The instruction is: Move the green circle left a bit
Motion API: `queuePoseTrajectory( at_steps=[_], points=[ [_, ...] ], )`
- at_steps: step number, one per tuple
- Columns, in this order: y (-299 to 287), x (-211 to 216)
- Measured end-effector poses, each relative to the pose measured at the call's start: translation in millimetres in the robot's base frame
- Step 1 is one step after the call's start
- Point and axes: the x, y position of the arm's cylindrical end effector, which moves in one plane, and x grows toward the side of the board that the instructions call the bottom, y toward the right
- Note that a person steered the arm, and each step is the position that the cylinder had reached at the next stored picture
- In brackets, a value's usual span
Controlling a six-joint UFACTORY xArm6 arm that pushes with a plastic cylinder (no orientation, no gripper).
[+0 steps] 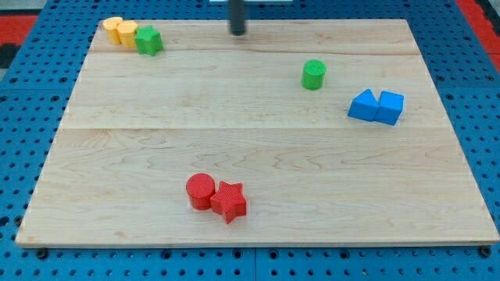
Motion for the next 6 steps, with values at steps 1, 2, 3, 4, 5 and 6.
queuePoseTrajectory(
  at_steps=[1, 2, 3, 4, 5, 6],
  points=[
    [101.8, 20.9],
    [141.3, 79.2],
    [96.7, 115.2],
    [16.3, 116.9],
    [-34.4, 116.9],
    [-15.7, 116.9]
  ],
)
